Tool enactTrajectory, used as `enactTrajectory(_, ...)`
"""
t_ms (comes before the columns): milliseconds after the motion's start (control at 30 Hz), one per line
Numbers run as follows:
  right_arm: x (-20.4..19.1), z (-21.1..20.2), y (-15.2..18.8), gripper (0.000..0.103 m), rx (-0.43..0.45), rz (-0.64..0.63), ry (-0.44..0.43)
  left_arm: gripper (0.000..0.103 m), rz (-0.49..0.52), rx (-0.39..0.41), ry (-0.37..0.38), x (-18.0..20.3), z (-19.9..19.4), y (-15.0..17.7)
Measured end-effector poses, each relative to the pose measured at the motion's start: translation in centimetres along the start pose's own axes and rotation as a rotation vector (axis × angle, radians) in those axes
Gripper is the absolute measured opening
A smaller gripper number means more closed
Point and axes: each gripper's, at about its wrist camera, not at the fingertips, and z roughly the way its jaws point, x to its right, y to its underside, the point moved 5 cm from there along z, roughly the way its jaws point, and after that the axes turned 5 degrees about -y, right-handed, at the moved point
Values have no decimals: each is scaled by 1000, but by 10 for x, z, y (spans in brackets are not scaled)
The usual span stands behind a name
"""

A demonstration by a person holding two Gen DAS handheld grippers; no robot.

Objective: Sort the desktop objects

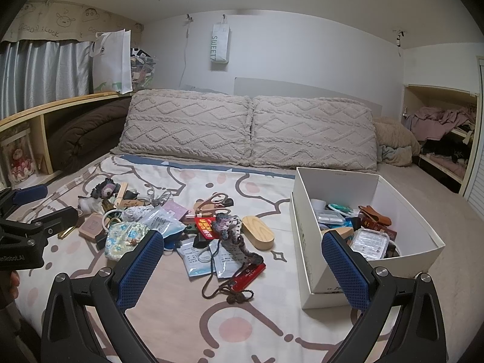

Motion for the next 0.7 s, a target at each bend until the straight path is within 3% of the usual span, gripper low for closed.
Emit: enactTrajectory(700,-4,3,2,103,-6,-3,-4,103,5,-6,5,5,2,3)
